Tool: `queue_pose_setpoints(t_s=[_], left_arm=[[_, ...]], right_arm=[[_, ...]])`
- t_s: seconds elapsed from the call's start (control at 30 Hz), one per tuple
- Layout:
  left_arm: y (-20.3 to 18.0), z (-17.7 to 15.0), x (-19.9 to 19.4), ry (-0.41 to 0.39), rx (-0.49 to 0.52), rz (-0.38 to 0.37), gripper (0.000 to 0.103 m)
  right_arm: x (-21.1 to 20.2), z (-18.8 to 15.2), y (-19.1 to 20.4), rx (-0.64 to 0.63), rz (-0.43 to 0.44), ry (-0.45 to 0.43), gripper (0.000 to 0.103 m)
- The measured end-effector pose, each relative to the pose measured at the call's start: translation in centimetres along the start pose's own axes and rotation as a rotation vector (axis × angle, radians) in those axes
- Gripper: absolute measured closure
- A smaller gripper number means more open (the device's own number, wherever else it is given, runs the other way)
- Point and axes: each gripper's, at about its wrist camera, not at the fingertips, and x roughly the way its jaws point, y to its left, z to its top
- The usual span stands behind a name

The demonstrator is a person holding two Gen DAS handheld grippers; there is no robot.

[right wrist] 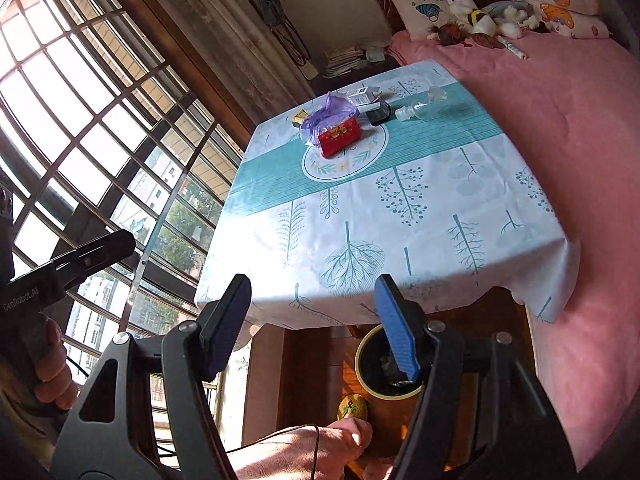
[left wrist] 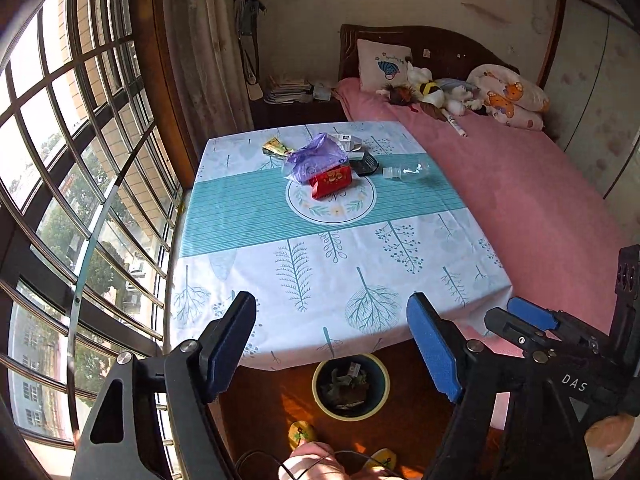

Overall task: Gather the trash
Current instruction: 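Raise both tools from the bin back toward the table, then grasp the red packet with the right tool while the left tool grasps the purple plastic pack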

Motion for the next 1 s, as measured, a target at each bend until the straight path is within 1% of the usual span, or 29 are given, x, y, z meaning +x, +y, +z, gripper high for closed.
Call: queue_pose_setpoints(t_s=[0.13, 0.23, 0.3, 0.4, 0.57, 0.67, 0.77, 0.9, 1.0], left_arm=[[2.3, 4.5, 0.2, -0.005, 0.047, 0.026, 0.024], [4.3, 8.3, 1.7, -0.009, 0.076, 0.035, 0.024], [5.8, 11.2, 3.5, -0.005, 0.098, 0.031, 0.024], [7.7, 15.3, 7.4, 0.02, 0.153, -0.002, 0.024], [9.7, 22.1, 17.6, 0.104, 0.298, -0.079, 0.024], [10.8, 25.3, 24.9, 0.165, 0.371, -0.117, 0.024], [11.6, 27.9, 31.8, 0.221, 0.406, -0.158, 0.024], [11.5, 29.1, 39.7, 0.281, 0.435, -0.204, 0.024], [10.9, 28.6, 43.6, 0.31, 0.457, -0.23, 0.024]], right_arm=[[0.2, 3.1, 1.0, -0.013, -0.033, -0.04, 0.042], [1.2, 5.7, 1.5, -0.016, -0.059, -0.058, 0.042], [2.6, 7.5, 1.5, -0.008, -0.065, -0.052, 0.042], [6.0, 10.7, 1.5, 0.021, -0.084, -0.023, 0.042], [13.6, 15.8, 1.0, 0.114, -0.128, 0.014, 0.042], [19.1, 18.6, 0.1, 0.224, -0.154, 0.036, 0.042], [25.4, 20.9, -1.1, 0.328, -0.186, 0.076, 0.042], [32.3, 22.7, -3.1, 0.441, -0.22, 0.108, 0.042], [36.5, 23.3, -4.6, 0.524, -0.247, 0.128, 0.042]])
